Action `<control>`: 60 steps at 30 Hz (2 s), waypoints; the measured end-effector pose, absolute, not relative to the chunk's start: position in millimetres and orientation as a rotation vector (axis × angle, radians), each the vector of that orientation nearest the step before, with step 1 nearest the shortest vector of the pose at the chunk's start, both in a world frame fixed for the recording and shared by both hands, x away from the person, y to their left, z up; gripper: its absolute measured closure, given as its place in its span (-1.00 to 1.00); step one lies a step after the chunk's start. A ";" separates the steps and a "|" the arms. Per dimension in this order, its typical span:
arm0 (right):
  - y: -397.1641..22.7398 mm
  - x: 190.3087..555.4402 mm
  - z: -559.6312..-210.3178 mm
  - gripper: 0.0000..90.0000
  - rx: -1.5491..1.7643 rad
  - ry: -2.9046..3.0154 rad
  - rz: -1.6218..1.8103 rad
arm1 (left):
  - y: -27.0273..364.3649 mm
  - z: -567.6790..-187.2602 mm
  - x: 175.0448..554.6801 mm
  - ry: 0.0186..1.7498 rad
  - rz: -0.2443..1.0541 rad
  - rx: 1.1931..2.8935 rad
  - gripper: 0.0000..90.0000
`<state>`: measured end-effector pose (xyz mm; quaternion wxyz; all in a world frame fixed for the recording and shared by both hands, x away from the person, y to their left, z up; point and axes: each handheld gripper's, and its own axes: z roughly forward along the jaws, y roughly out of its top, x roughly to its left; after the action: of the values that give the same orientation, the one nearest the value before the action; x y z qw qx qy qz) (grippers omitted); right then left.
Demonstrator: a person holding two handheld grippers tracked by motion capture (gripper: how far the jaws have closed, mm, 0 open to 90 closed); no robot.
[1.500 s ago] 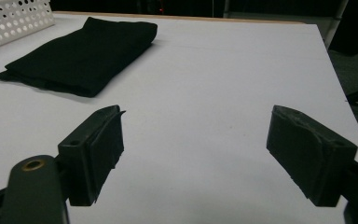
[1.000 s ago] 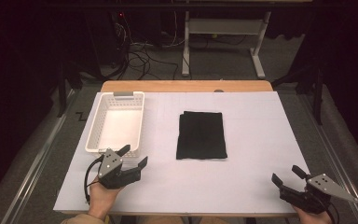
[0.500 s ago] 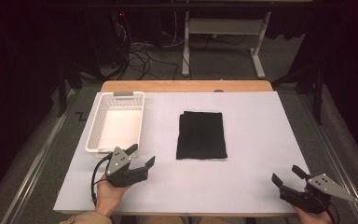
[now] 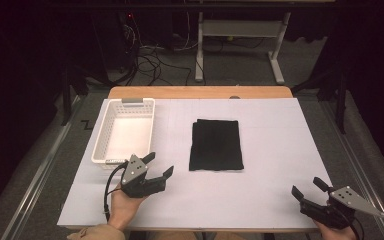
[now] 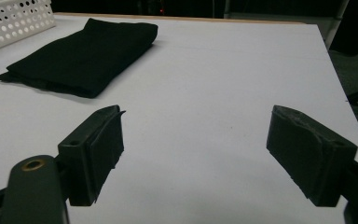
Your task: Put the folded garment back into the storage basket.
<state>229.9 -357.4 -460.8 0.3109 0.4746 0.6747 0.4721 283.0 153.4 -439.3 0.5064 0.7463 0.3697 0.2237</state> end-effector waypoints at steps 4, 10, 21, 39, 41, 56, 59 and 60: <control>-357.4 230.0 -460.9 -0.57 1.253 1.782 1.247 | 148.8 -438.3 284.7 0.890 0.550 1.795 -0.51; -357.4 230.1 -461.0 -0.57 1.257 1.780 1.247 | 145.2 -438.2 286.3 0.882 0.540 1.799 -0.52; -357.7 230.5 -461.3 -0.57 1.261 1.780 1.245 | 134.5 -438.5 292.7 0.865 0.523 1.816 -0.52; -359.1 230.4 -461.3 -0.58 1.267 1.769 1.251 | 95.2 -439.0 312.6 0.820 0.477 1.864 -0.52; -359.2 230.4 -461.3 -0.58 1.271 1.769 1.252 | 92.5 -439.0 314.2 0.818 0.473 1.864 -0.52; -359.5 230.5 -461.3 -0.58 1.274 1.766 1.253 | 71.0 -441.7 330.1 0.806 0.461 1.897 -0.52; -359.5 230.5 -461.3 -0.58 1.273 1.768 1.253 | 68.5 -441.7 332.7 0.808 0.461 1.903 -0.52; -359.5 230.5 -461.3 -0.58 1.273 1.767 1.254 | 66.2 -441.7 335.8 0.814 0.459 1.912 -0.52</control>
<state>230.5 -359.5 -461.3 0.3090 0.4818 0.6688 0.4745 335.8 66.2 -441.7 0.4854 0.7855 0.3343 0.1887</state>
